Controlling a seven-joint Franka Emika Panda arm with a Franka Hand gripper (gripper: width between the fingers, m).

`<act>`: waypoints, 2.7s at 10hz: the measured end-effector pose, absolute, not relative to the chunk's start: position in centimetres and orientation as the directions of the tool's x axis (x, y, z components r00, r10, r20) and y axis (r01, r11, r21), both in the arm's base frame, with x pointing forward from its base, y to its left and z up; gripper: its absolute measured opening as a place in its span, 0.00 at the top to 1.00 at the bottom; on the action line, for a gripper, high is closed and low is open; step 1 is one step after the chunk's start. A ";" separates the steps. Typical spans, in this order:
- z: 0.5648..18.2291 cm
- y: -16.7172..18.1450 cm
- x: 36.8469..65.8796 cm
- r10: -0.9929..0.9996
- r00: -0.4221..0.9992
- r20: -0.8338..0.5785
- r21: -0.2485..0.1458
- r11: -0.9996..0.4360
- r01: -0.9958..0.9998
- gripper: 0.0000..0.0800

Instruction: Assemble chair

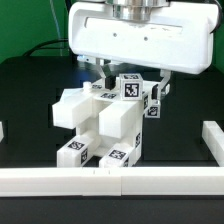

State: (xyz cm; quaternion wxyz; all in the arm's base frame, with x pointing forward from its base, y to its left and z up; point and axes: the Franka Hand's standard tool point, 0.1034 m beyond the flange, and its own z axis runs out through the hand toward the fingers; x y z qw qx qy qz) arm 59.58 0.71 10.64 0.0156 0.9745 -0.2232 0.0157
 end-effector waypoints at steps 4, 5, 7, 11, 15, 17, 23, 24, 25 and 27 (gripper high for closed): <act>10.7 0.7 59.6 -0.174 0.984 0.031 0.034 -0.984 -0.175 0.19; 10.7 0.6 59.7 -0.099 0.995 0.029 0.038 -0.994 -0.100 0.19; 10.7 0.3 59.7 -0.034 0.999 0.026 0.042 -0.999 -0.035 0.23; 10.6 0.3 59.6 -0.043 0.999 0.025 0.042 -0.998 -0.044 0.67; 10.6 0.3 59.6 -0.167 0.985 0.030 0.033 -0.985 -0.168 0.66; 10.6 0.2 59.7 -0.368 0.929 0.034 0.010 -0.930 -0.368 0.66; 10.5 0.3 59.7 -0.744 0.668 0.019 -0.025 -0.668 -0.743 0.66; 10.5 0.3 59.7 -0.769 0.639 0.018 -0.025 -0.639 -0.769 0.66; 10.5 0.4 59.7 -0.818 0.575 0.015 -0.027 -0.575 -0.818 0.66; 10.5 0.4 59.7 -0.887 0.461 0.011 -0.029 -0.461 -0.887 0.66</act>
Offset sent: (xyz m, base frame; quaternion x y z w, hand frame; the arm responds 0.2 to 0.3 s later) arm -0.0006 0.0016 0.0046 -0.0090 -0.0044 -0.1953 0.9807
